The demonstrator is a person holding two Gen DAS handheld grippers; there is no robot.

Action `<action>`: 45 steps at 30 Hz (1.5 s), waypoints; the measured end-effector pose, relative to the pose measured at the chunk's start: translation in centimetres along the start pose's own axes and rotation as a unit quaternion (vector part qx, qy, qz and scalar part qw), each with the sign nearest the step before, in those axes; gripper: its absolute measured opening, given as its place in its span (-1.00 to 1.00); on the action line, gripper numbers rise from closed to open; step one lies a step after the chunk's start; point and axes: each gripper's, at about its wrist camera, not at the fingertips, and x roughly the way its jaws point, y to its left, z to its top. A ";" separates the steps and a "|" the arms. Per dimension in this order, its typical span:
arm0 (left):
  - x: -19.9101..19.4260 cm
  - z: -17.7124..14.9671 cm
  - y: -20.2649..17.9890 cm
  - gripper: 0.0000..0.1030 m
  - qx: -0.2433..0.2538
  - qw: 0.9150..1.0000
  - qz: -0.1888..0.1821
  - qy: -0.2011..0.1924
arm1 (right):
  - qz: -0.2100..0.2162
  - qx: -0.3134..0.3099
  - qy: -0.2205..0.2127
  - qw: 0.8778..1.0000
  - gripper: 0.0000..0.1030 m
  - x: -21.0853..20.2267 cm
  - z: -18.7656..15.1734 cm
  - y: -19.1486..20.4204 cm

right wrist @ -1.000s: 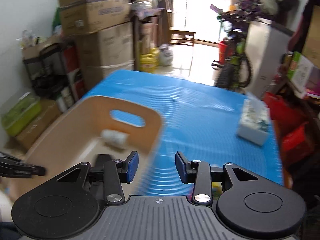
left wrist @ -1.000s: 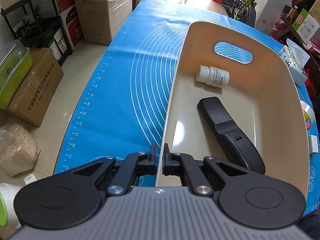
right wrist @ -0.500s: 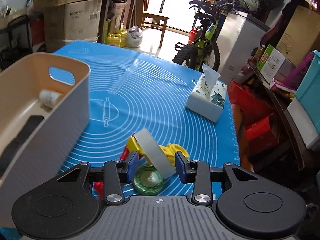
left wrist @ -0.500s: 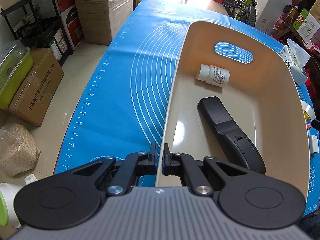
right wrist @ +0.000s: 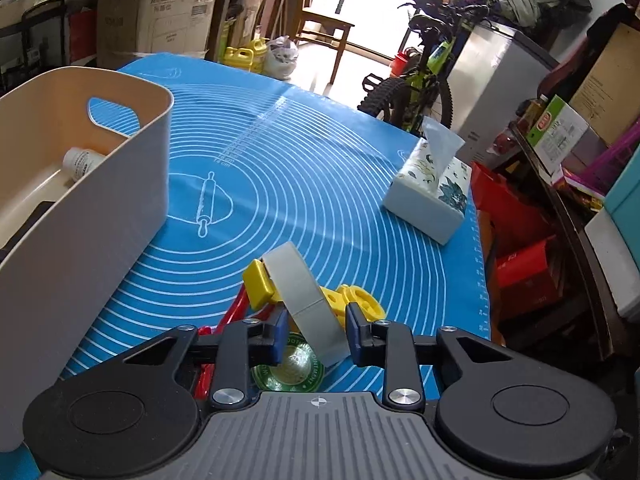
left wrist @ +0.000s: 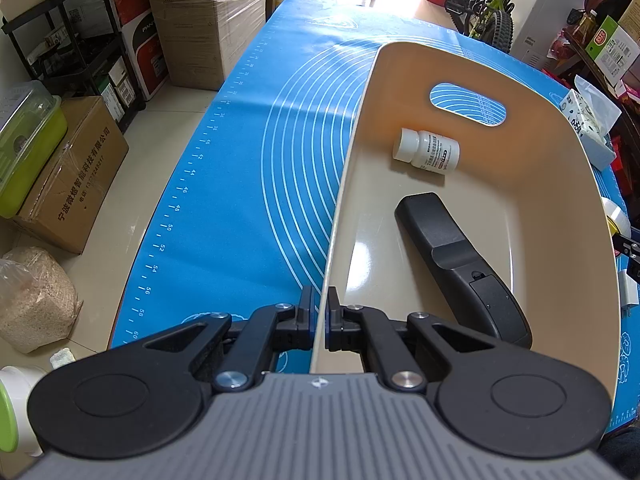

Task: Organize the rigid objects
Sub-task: 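Grasp the white tape roll with the right gripper, then carry the tape roll into the basket and release it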

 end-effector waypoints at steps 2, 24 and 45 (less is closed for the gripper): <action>0.0 0.0 0.0 -0.88 0.000 1.000 0.000 0.000 | -0.001 0.002 -0.004 1.000 -0.31 -0.3 -0.1 -0.1; 0.0 0.0 0.0 -0.88 -0.002 1.000 -0.002 0.001 | 0.020 0.037 -0.069 0.997 -0.44 -7.3 3.4 0.4; 0.0 0.0 0.0 -0.88 -0.003 1.000 -0.004 0.000 | 0.135 0.021 -0.163 0.977 -0.44 -13.1 9.4 8.0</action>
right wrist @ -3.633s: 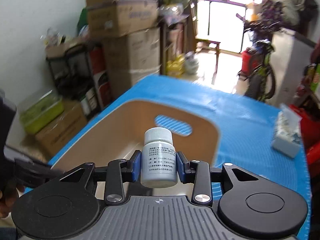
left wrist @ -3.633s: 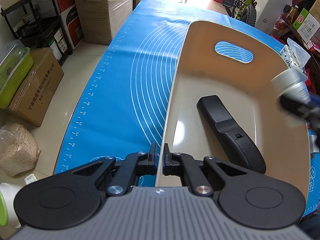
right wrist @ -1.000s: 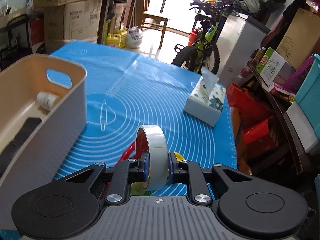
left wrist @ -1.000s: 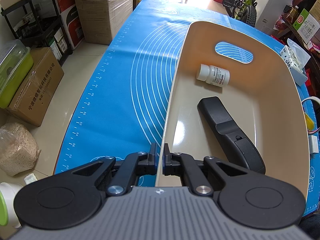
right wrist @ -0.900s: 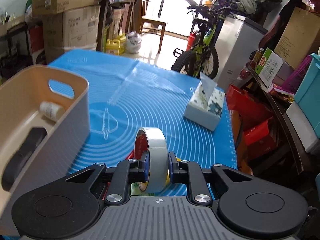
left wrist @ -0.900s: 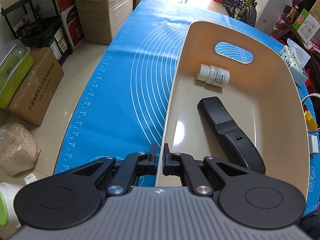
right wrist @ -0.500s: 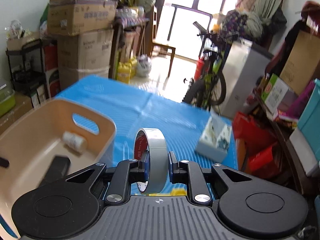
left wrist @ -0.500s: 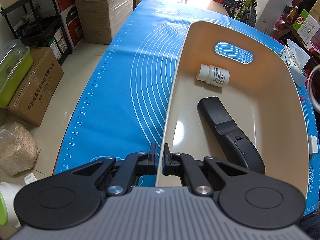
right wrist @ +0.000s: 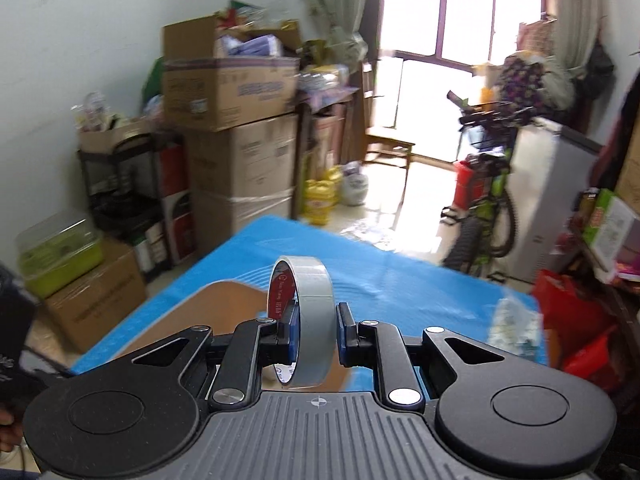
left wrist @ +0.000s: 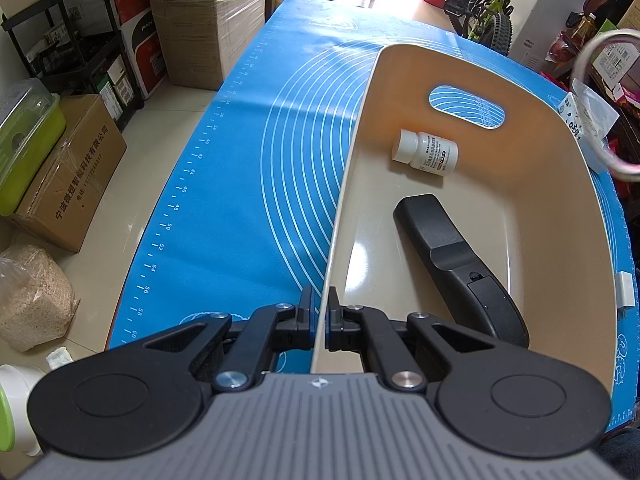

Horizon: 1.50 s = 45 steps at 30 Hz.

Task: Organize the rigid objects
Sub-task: 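Carry the tape roll into the basket and release it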

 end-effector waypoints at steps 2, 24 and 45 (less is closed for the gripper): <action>0.0 0.0 0.0 -0.89 0.000 1.000 0.000 0.000 | 0.018 0.002 0.011 1.000 -0.44 1.1 -0.6 1.4; -0.1 0.1 -0.2 -0.89 0.001 1.000 0.000 0.000 | 0.053 0.020 0.088 0.994 0.09 3.1 -4.8 2.8; -0.2 0.2 0.0 -0.88 0.001 1.000 0.001 0.000 | -0.170 0.159 0.114 0.966 0.50 1.0 -12.8 -14.7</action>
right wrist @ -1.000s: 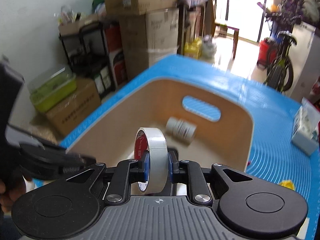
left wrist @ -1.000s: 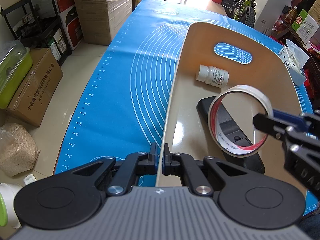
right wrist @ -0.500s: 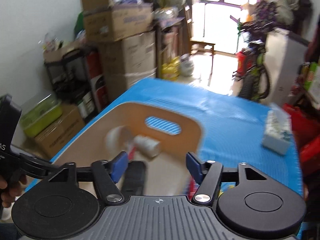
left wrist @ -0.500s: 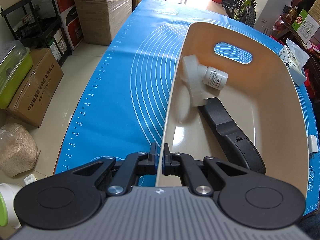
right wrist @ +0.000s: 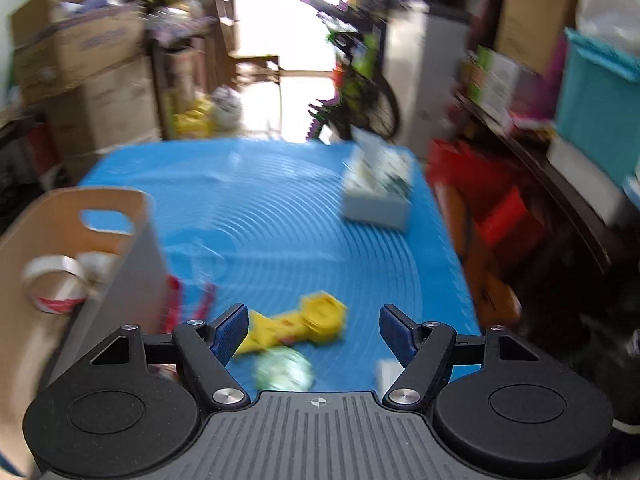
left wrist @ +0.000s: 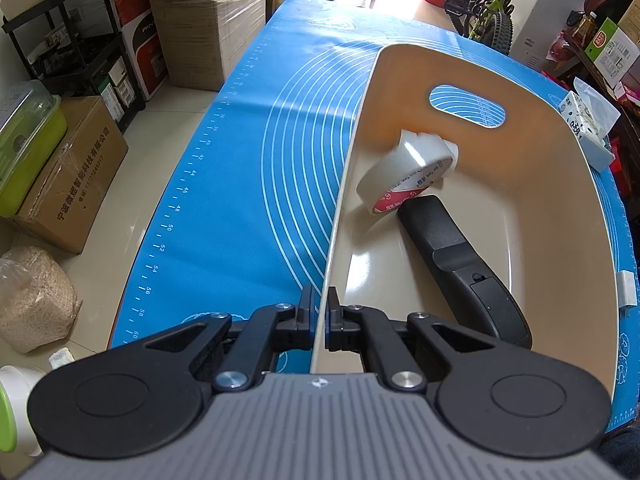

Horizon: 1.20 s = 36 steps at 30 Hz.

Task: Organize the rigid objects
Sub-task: 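Grasp the white charger plug with the right gripper, then carry the white charger into the basket and open the right gripper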

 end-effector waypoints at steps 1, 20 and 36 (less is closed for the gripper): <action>0.0 0.0 0.0 -0.88 0.000 1.000 0.000 0.000 | -0.010 0.003 0.007 1.000 0.50 0.7 -0.4 -0.6; 0.0 -0.1 0.2 -0.88 0.002 1.000 0.003 0.000 | -0.064 0.027 0.086 0.994 0.22 7.2 -4.2 -3.7; 0.1 -0.1 0.2 -0.88 0.002 1.000 0.002 0.000 | -0.074 0.040 0.057 0.995 -0.02 5.0 -4.1 -3.0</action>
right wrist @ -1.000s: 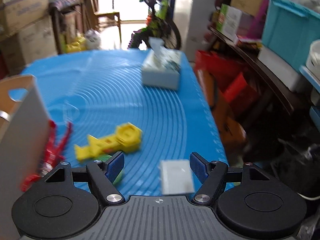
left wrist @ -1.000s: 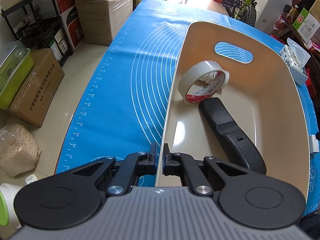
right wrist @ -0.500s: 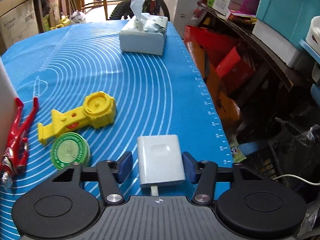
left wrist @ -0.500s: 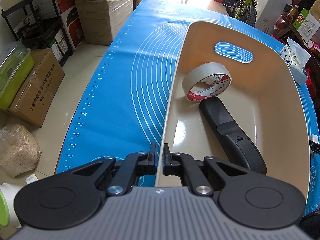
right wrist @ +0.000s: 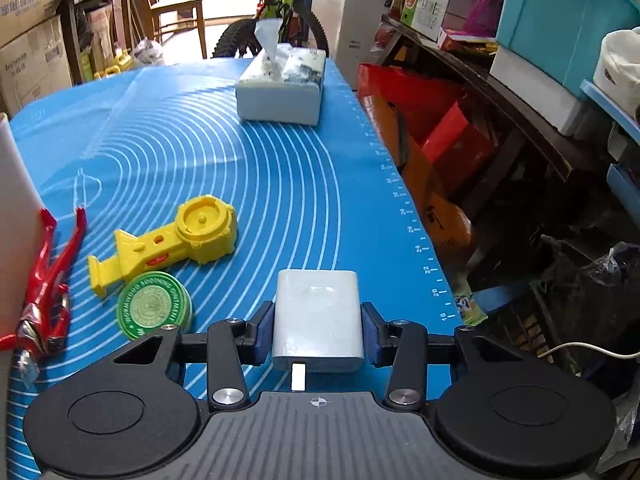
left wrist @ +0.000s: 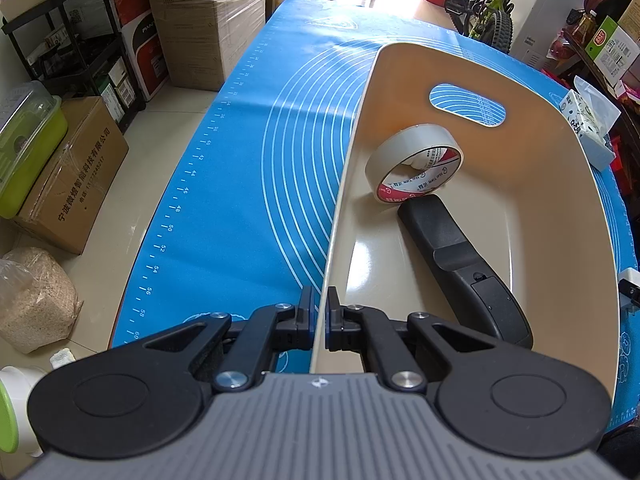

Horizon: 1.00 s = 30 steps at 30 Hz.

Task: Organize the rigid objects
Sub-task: 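Carry the white charger into the basket and open the right gripper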

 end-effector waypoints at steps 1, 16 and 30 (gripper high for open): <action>0.0 0.0 0.0 -0.88 0.000 1.000 0.000 0.000 | 0.003 0.002 -0.005 1.000 -0.02 -0.4 0.1 0.0; 0.1 0.0 0.0 -0.88 0.001 1.000 0.003 0.001 | 0.120 -0.031 -0.110 0.986 -0.02 -9.0 4.8 6.4; 0.1 0.0 -0.3 -0.88 0.002 1.000 0.004 0.001 | 0.215 -0.156 -0.123 0.956 -0.02 -11.5 5.4 18.7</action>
